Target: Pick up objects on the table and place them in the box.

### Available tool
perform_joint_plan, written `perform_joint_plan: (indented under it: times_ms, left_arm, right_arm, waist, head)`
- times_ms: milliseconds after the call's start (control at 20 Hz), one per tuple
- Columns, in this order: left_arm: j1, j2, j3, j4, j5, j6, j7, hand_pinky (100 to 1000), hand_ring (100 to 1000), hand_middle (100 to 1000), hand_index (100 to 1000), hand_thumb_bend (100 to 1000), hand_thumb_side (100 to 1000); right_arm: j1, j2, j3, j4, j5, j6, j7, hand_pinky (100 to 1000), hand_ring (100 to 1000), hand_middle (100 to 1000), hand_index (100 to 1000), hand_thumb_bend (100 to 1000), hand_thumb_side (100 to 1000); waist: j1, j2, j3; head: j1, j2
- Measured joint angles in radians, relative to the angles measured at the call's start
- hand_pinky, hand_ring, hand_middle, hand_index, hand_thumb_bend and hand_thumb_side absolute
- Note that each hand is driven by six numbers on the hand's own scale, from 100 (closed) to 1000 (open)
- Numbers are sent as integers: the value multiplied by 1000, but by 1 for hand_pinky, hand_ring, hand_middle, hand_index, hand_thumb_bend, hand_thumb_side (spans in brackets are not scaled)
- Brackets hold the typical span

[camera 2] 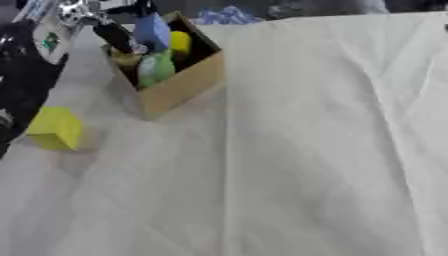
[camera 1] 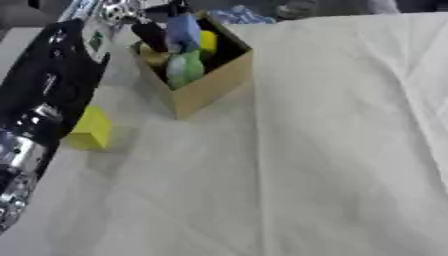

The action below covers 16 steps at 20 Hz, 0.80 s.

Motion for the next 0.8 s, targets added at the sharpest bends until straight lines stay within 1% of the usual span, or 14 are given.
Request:
perform_joint_plan:
  times_ms: [100, 150, 250, 300, 400, 500, 650, 800]
  left_arm:
    - [0, 0, 2, -2, -7, -8, 12, 870, 840, 837, 922, 611, 621]
    - [0, 0, 4, -4, -8, -10, 18, 871, 842, 839, 922, 622, 624]
    - [0, 1, 7, -13, -8, -11, 28, 872, 844, 845, 923, 605, 623]
    - [0, 2, 8, -20, -7, -10, 32, 872, 844, 850, 926, 616, 608]
    - [1, 6, 11, -34, 0, -10, 33, 870, 842, 855, 928, 591, 586]
    - [4, 21, 12, -54, 16, -11, 32, 863, 835, 835, 906, 562, 525]
    - [21, 70, -7, -108, 71, -30, 21, 856, 824, 809, 890, 533, 491]
    - [67, 164, -56, -197, 170, -65, -7, 851, 825, 808, 887, 547, 477]
  right_arm:
    - [17, 0, 1, -10, -20, 2, 8, 898, 817, 660, 842, 100, 551]
    - [28, 0, 5, -16, -33, 3, 14, 898, 817, 661, 843, 100, 552]
    - [54, -2, 12, -32, -59, 4, 29, 899, 818, 660, 844, 100, 538]
    - [67, -4, 13, -41, -73, 4, 37, 899, 818, 660, 844, 100, 552]
    - [92, -8, 13, -58, -93, 6, 49, 900, 817, 659, 845, 100, 553]
    - [114, -14, 13, -74, -107, 9, 59, 900, 816, 658, 845, 100, 554]
    - [140, -25, 14, -98, -135, 12, 73, 901, 815, 655, 847, 100, 555]
    - [164, -39, 23, -111, -163, 18, 95, 902, 816, 656, 850, 100, 564]
  waist:
    - [1, 0, 0]
    - [1, 0, 0]
    - [1, 0, 1]
    - [1, -1, 1]
    - [1, -2, 2]
    - [1, -7, 5]
    - [2, -11, 13]
    - [4, -12, 20]
  head:
    - [1, 0]
    - [1, 0]
    - [2, 0]
    - [2, 1]
    - [2, 2]
    - [2, 8]
    - [-5, 15]
    - [-16, 22]
